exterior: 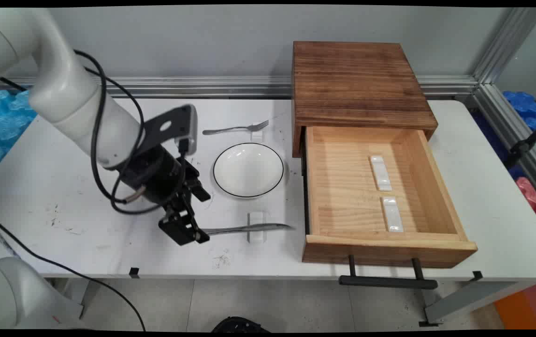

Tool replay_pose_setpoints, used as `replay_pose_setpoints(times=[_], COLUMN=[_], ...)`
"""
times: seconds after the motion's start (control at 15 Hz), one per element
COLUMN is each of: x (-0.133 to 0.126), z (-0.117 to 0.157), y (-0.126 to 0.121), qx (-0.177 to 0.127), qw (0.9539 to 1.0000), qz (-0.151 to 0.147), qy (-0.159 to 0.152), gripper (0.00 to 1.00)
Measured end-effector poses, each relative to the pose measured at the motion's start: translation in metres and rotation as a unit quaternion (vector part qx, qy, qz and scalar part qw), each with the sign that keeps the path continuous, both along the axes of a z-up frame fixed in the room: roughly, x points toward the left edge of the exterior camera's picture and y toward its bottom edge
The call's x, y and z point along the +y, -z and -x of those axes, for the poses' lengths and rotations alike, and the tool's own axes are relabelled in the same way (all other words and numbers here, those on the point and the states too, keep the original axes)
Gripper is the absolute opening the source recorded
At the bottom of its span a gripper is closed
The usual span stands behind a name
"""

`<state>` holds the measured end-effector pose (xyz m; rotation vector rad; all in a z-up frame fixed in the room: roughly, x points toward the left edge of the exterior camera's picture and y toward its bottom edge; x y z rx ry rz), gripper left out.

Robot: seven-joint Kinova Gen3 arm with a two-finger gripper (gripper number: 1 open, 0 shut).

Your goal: Pick up the knife from the right of the white plate

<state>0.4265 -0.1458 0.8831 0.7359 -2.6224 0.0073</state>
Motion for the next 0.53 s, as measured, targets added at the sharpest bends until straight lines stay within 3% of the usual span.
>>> replay_pose_setpoints(times=[0.53], x=[-0.006], z=[0.026], y=[0.039], qx=[-0.008], qw=[0.9999], qz=[0.011], qy=[0.007], gripper=[1.0])
